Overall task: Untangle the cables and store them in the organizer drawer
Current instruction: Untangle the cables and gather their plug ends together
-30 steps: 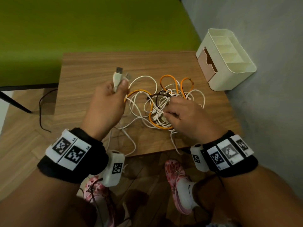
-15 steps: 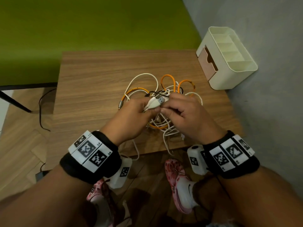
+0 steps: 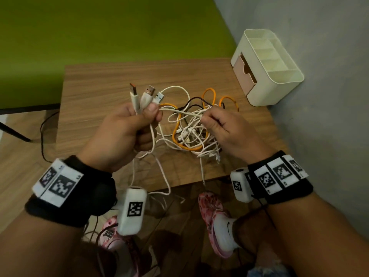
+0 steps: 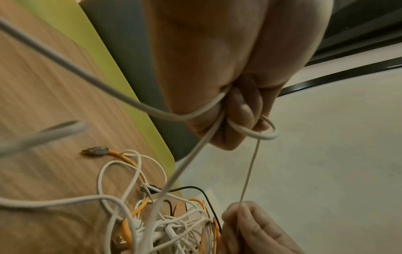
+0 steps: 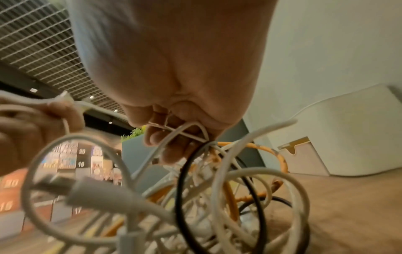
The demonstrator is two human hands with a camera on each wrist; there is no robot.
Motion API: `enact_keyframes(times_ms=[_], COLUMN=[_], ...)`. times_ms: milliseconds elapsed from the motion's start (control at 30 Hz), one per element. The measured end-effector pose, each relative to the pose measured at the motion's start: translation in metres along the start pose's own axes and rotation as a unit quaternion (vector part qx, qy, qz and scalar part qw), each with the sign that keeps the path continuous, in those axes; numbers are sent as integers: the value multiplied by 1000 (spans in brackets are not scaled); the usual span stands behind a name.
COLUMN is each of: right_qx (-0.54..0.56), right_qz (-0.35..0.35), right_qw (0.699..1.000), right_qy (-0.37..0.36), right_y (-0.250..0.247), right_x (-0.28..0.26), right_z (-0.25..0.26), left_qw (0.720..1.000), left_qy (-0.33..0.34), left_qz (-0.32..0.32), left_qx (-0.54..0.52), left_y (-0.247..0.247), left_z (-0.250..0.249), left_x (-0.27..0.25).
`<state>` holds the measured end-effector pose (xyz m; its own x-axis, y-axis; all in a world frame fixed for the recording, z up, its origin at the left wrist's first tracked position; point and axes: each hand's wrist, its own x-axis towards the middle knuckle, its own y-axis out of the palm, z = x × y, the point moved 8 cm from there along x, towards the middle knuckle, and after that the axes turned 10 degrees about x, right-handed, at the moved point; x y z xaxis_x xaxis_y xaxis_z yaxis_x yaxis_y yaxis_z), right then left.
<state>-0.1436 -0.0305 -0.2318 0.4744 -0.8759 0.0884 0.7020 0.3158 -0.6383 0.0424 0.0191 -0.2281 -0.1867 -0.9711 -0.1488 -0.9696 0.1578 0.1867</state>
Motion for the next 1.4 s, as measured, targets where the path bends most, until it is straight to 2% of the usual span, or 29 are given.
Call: enact_keyframes(times_ms=[67, 100, 167, 200, 233, 300, 400, 600, 800, 900, 967, 1033, 1100, 1167, 1233, 1300, 1333, 1367, 1400], right_qx=[13, 10, -29, -59, -86, -114, -117, -55, -26, -21, -15, -22, -46, -54, -31, -8, 4, 14, 20], right_qz=[-26, -29, -5, 13, 24, 20, 15, 6, -57, -64, -63, -30, 12, 33, 38, 25, 6, -19, -43], right_qw=[999, 999, 999, 998, 995, 991, 988, 989, 993, 993, 993, 996, 997, 998, 999, 1000, 1000, 999, 997], right_qy=[-17, -29, -37, -36, -42, -68, -102, -134, -98, -101, -98, -81, -61, -32, -7, -7, -17, -34, -54], right_y=[-7, -7, 1, 8, 14, 20, 23, 24, 4, 3, 1, 7, 17, 21, 18, 12, 8, 4, 1], right_x=[1, 1, 2, 1, 0, -1, -2, -2, -2, -2, -2, -1, -1, -1, -1, -1, -1, -1, -1], right_z=[0, 1, 0, -1, 0, 5, 13, 26, 23, 23, 19, 13, 6, 1, -3, -2, 0, 4, 8], left_qw=[997, 987, 946, 931, 925, 934, 943, 926, 900, 909, 934, 971, 996, 999, 998, 999, 990, 959, 903], left_qy=[-16, -20, -13, -7, 2, 27, 51, 85, 49, 58, 43, 23, 18, 25, 30, -5, -33, -59, -80], left_qz=[-43, -78, -154, -188, -215, -233, -196, -46, -13, -7, -19, -32, -24, 2, 1, -50, -83, -103, -101], left_qx=[67, 139, 283, 314, 313, 271, 265, 365, 434, 413, 354, 234, 90, -19, -46, 12, 106, 256, 411], left_y=[-13, -21, -38, -44, -48, -46, -20, 30, 29, 35, 35, 30, 22, 14, 1, -17, -27, -34, -37], left_z=[6, 6, 2, -1, -5, -12, -15, 9, 27, 28, 28, 21, 8, -9, -18, -12, -5, 1, 9], left_x=[2, 3, 3, 3, 2, 2, 4, 12, 17, 18, 18, 17, 14, 8, 4, 3, 5, 6, 8])
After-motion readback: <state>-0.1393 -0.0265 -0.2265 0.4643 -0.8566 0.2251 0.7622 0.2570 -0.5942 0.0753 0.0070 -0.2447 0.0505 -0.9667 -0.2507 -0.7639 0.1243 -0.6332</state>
